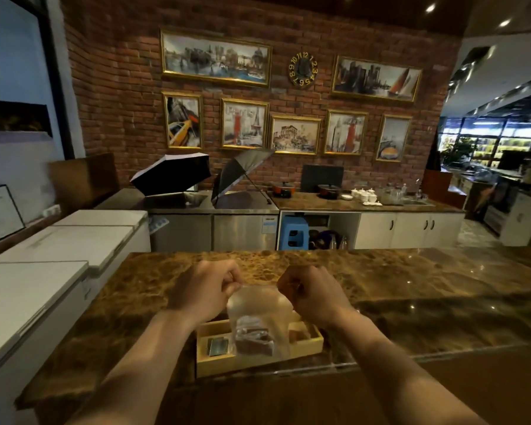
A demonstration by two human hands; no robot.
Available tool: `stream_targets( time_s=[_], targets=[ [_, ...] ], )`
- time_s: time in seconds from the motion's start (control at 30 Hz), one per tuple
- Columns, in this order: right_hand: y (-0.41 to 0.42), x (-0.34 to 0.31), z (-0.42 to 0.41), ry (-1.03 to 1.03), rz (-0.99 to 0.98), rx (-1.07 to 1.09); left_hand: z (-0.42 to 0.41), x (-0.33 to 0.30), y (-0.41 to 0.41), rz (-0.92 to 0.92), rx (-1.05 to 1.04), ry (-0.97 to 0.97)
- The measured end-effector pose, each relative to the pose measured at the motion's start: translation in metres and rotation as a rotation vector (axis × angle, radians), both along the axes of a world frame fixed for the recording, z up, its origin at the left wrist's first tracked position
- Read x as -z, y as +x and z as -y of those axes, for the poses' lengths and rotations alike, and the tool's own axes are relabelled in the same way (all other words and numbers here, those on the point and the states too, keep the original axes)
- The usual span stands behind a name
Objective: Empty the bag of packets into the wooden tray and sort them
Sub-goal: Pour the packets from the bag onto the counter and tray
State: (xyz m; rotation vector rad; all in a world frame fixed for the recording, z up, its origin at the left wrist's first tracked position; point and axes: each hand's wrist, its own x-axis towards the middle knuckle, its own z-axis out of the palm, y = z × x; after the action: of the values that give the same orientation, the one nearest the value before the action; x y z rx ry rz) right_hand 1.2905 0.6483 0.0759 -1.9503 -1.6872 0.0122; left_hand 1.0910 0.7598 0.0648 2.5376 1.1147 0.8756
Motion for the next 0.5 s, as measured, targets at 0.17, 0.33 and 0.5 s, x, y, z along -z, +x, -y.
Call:
stream_targets(
  time_s=[0.17,0.33,0.5],
  targets=[
    [0.037,0.008,-0.041,-0.043,-0.011,-0.045,-0.03,0.007,0.032,-0.08,-0.004,0.004],
    [0.082,0.01,-0.079,-0.01,-0.081,-0.09,-0.056,0.0,0.067,-0.171,-0.03,-0.017],
    [0.111,0.008,-0.099,0.003,-0.109,-0.186,-0.073,-0.005,0.087,-0.216,-0.039,0.024]
  ],
)
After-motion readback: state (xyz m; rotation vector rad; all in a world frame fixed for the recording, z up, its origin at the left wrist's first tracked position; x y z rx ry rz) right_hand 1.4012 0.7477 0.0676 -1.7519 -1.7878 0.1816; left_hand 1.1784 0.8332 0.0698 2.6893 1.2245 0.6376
